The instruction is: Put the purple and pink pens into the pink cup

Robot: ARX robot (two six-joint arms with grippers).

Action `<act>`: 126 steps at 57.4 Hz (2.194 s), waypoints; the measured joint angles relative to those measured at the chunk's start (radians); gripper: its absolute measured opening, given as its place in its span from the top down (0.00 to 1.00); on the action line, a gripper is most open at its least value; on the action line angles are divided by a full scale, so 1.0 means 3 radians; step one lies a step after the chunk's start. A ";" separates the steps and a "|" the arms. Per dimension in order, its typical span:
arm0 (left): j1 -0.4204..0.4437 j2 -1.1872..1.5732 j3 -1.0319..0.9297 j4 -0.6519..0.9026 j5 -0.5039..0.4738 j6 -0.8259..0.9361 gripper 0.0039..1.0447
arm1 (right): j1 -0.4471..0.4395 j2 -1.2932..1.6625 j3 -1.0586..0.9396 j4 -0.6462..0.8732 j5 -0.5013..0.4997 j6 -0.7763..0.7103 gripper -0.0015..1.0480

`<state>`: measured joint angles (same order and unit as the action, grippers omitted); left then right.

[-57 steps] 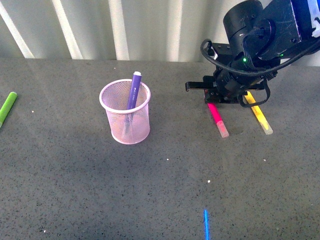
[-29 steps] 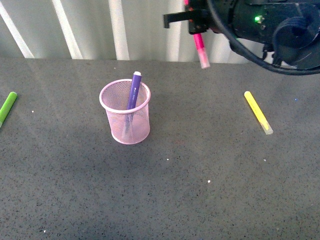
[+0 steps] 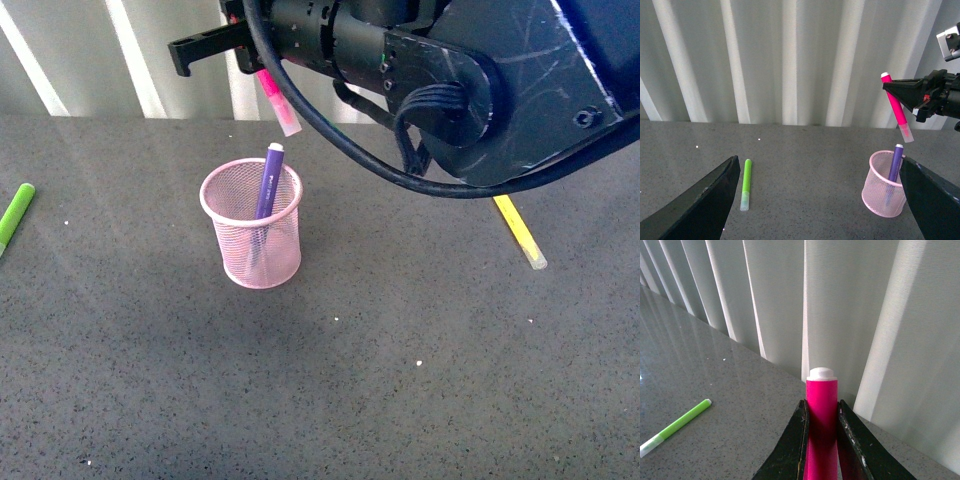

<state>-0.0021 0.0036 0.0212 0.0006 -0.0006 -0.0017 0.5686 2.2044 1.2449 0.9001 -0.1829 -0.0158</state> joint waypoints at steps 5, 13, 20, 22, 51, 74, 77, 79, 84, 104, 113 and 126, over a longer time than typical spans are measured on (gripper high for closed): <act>0.0000 0.0000 0.0000 0.0000 0.0000 0.0000 0.06 | 0.0037 0.0046 0.0028 0.0000 -0.0027 0.0043 0.89; 0.0000 0.0000 0.0000 0.0000 0.0000 0.0000 0.06 | 0.0093 0.0128 0.0029 -0.0025 -0.0033 0.0126 0.89; 0.0000 0.0000 0.0000 0.0000 0.0000 0.0000 0.06 | 0.0134 0.0164 -0.0009 0.0020 -0.0039 0.0198 0.89; 0.0000 0.0000 0.0000 0.0000 0.0000 0.0000 0.06 | 0.0140 0.0164 -0.0017 0.0020 -0.0045 0.0210 0.89; 0.0000 0.0000 0.0000 0.0000 0.0000 0.0000 0.06 | 0.0155 0.0291 -0.0053 0.0094 -0.0173 0.0219 0.89; 0.0000 0.0000 0.0000 0.0000 0.0000 0.0000 0.06 | 0.0158 0.0402 -0.0052 0.0074 -0.0134 0.0219 0.79; 0.0000 0.0000 0.0000 0.0000 0.0000 0.0000 0.06 | 0.0158 0.0402 -0.0053 0.0055 -0.0134 0.0220 0.73; 0.0000 0.0000 0.0000 0.0000 0.0000 0.0000 0.06 | 0.0158 0.0402 -0.0060 0.0050 -0.0120 0.0231 0.66; 0.0000 0.0000 0.0000 0.0000 0.0000 0.0000 0.06 | 0.0153 0.0399 -0.0071 0.0050 -0.0078 0.0262 0.54; 0.0000 0.0000 0.0000 0.0000 0.0000 0.0000 0.06 | -0.0032 -0.0436 -0.0409 -0.0397 0.0750 0.0343 0.07; 0.0000 0.0000 0.0000 0.0000 0.0000 0.0000 0.06 | -0.0220 -0.0839 -0.0607 -0.0629 0.1064 0.0476 0.07; 0.0000 -0.0001 0.0000 0.0000 0.0001 0.0000 0.06 | -0.0214 -0.0821 -0.0825 -0.0118 0.1701 0.0313 0.17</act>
<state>-0.0021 0.0032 0.0212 0.0006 -0.0002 -0.0017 0.5045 1.9579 0.9974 0.8646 0.3275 0.0780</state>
